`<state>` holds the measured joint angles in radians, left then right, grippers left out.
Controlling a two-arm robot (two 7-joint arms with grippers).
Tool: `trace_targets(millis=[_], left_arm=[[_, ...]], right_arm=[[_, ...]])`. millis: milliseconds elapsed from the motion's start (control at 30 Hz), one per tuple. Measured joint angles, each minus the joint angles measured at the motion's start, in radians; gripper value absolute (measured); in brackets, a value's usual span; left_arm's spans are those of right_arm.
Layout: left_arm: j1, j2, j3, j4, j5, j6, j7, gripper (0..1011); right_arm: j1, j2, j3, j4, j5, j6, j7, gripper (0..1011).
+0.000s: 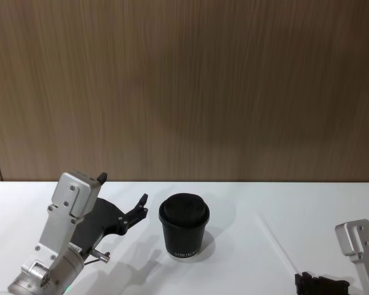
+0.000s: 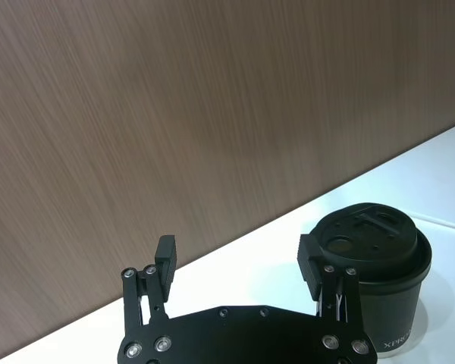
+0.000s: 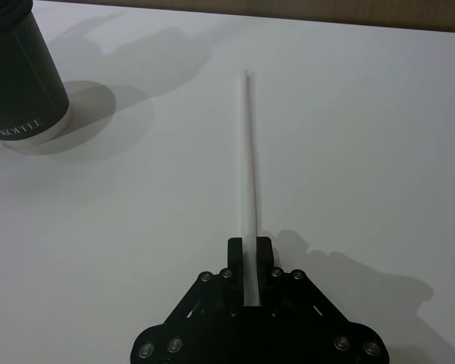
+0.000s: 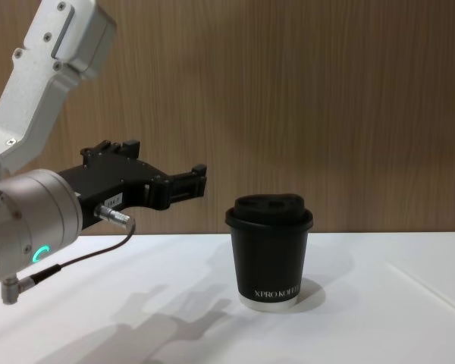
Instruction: Pick up the straw with one hand, pass it to the other hand, and insert it into the cup.
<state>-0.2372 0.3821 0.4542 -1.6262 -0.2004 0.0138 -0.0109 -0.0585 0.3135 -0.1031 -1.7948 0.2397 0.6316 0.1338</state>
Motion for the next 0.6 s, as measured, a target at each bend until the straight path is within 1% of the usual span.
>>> trace_targets(millis=[67,167,600], left_arm=[[0.000,0.000,0.000,0.000,0.000,0.000,0.000,1003],[0.000,0.000,0.000,0.000,0.000,0.000,0.000,1003],[0.000,0.000,0.000,0.000,0.000,0.000,0.000,1003]], right_arm=[[0.000,0.000,0.000,0.000,0.000,0.000,0.000,94],[0.000,0.000,-0.001,0.000,0.000,0.000,0.000,73],[0.000,-0.001,0.001,-0.001,0.000,0.000,0.000,13]])
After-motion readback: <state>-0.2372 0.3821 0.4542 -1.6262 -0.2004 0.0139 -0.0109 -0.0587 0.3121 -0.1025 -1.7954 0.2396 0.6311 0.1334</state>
